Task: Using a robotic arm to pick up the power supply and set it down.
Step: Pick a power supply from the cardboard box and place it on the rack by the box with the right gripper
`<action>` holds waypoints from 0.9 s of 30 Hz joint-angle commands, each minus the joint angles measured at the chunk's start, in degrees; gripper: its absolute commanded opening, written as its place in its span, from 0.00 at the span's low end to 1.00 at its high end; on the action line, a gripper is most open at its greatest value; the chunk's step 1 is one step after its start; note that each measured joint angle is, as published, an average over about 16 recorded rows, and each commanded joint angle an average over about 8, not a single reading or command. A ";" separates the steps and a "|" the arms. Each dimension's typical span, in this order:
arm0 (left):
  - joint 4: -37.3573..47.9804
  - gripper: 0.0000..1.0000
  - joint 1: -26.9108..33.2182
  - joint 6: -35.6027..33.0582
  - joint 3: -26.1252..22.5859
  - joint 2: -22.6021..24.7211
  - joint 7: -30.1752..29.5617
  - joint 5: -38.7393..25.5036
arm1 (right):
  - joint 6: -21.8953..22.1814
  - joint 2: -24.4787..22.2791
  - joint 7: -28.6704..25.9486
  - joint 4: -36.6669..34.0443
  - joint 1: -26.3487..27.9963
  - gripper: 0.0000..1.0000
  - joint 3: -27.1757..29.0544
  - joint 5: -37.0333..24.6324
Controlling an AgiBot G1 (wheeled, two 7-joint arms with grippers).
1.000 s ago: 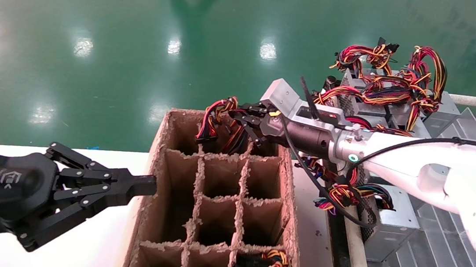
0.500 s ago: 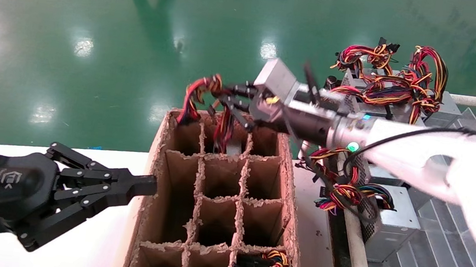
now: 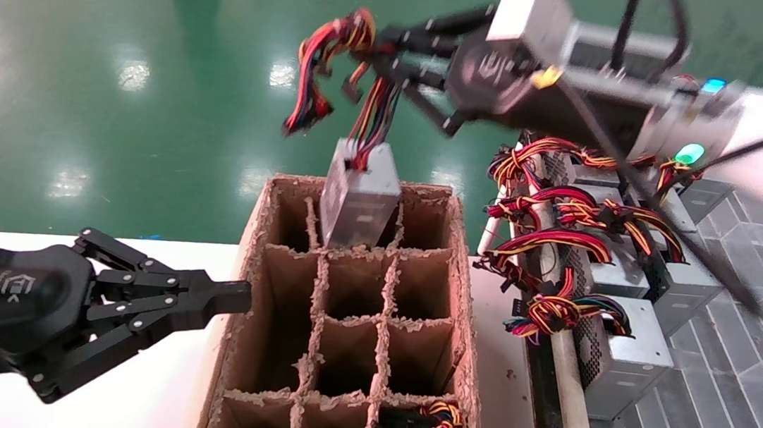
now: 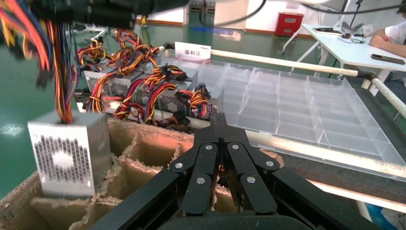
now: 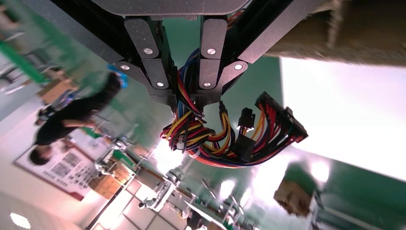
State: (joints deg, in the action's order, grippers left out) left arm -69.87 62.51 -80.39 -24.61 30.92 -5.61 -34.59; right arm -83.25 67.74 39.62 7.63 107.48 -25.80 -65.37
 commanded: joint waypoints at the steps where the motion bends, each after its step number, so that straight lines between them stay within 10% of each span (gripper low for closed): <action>1: 0.00 0.00 0.00 0.00 0.00 0.00 0.00 0.00 | -0.07 -0.82 0.41 0.51 1.86 0.00 -0.33 -0.60; 27: 0.00 0.00 0.00 0.00 0.00 0.00 0.00 0.00 | 11.91 -12.74 4.58 -0.48 20.26 0.00 -3.38 -7.85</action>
State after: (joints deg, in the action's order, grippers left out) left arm -69.87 62.51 -80.39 -24.61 30.92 -5.61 -34.59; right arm -71.66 54.78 44.15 7.29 127.48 -29.09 -73.06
